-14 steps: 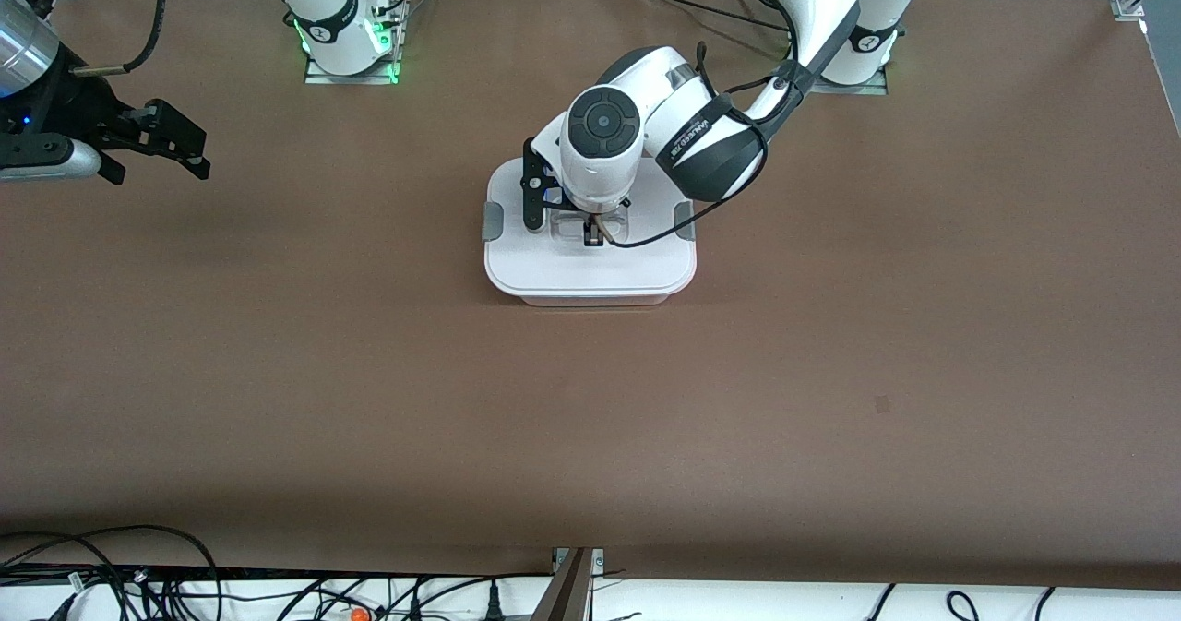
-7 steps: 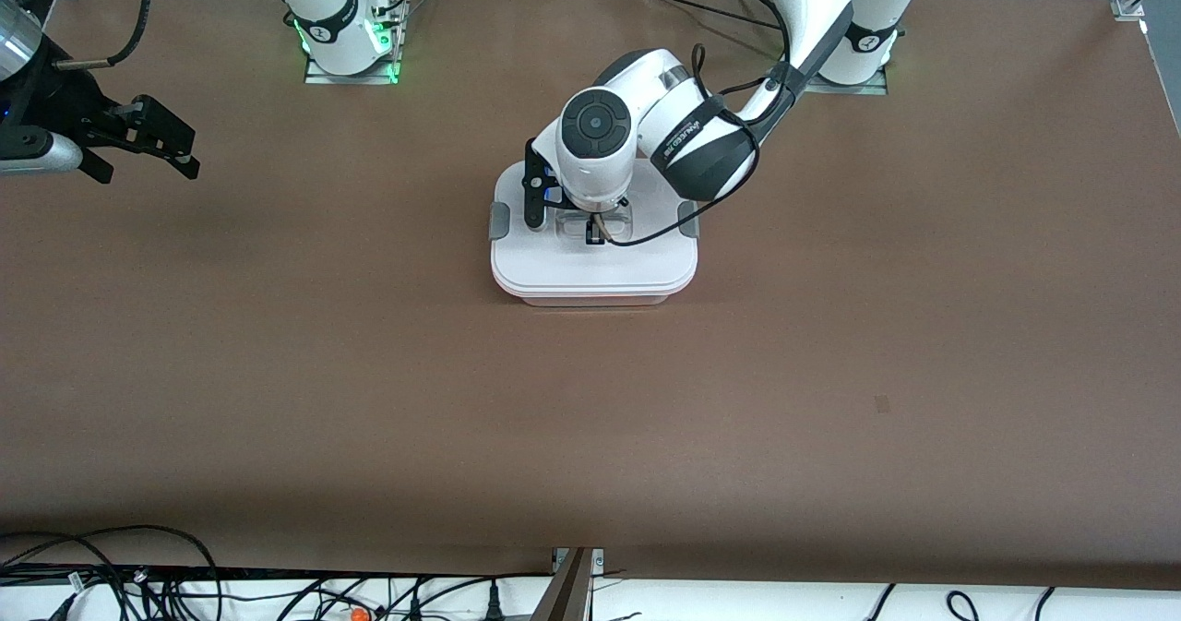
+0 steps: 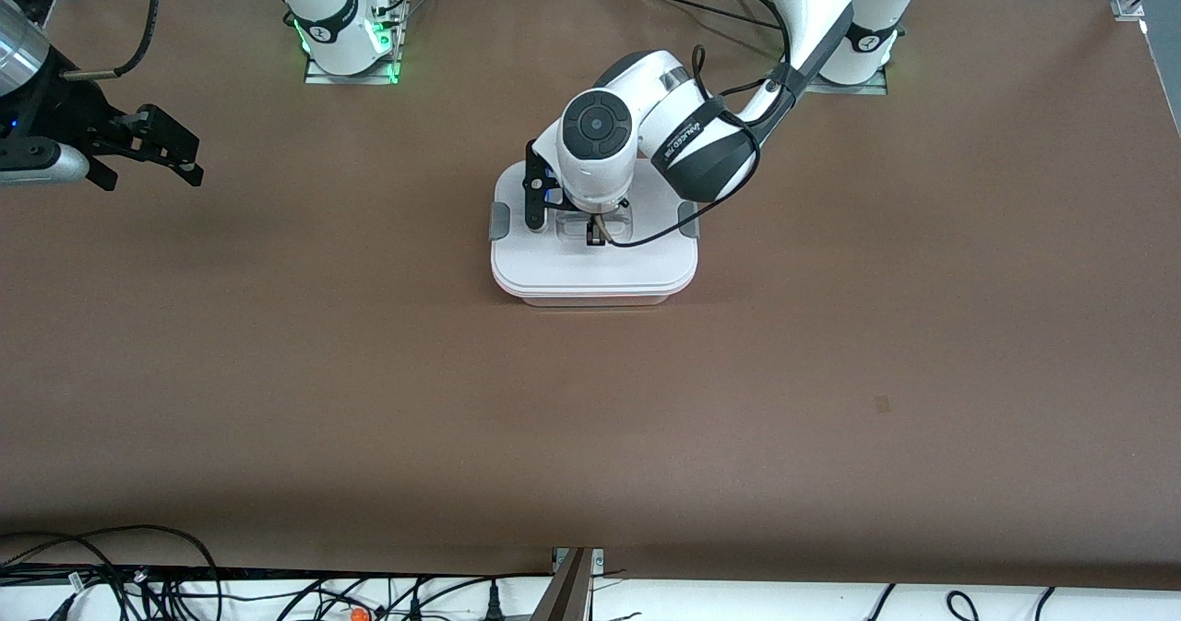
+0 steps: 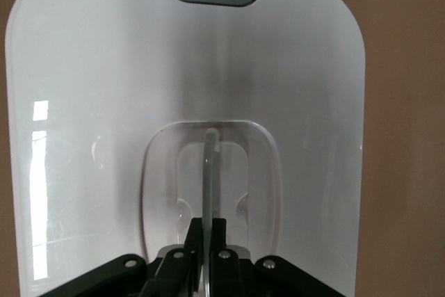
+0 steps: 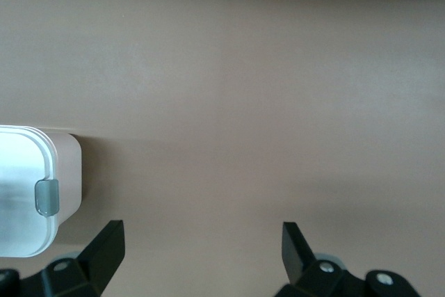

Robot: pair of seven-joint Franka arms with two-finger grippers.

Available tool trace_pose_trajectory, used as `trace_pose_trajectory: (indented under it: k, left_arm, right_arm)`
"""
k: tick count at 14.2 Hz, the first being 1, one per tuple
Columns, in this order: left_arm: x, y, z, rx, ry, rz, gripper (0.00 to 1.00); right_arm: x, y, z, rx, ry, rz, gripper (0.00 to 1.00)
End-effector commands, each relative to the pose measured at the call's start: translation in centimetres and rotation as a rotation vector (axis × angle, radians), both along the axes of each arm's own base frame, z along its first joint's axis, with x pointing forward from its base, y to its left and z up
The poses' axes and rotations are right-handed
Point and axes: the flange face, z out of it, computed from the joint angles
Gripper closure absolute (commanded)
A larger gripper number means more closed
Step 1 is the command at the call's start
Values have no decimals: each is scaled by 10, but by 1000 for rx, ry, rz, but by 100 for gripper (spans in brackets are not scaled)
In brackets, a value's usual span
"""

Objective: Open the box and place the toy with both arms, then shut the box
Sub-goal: 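Lower the lid onto the box and press it down with the left gripper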

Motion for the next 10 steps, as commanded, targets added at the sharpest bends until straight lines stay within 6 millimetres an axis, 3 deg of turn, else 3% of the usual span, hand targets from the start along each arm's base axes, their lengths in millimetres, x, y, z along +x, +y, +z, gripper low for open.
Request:
trace_pose_trajectory:
  k: [1,6,7,8,10]
  left_arm:
    - [8,2,-9,-9,-26,13,100]
    - [11,1,-6,-22,-39,31,100]
    - [12,2,-5,-18,-39,51,82]
    - [12,3,-2,-16,-38,73,1]
    - [11,4,21,-30,-54,107,0]
  right_arm:
    - [3,0,4,1,-10,-11,0]
    - [6,0,5,6,-33,-8,0]
    - [7,1,3,2,-32,-7,0]
    - [8,1,3,-3,-31,-7,0]
    - [8,1,2,-2,-28,-5,0]
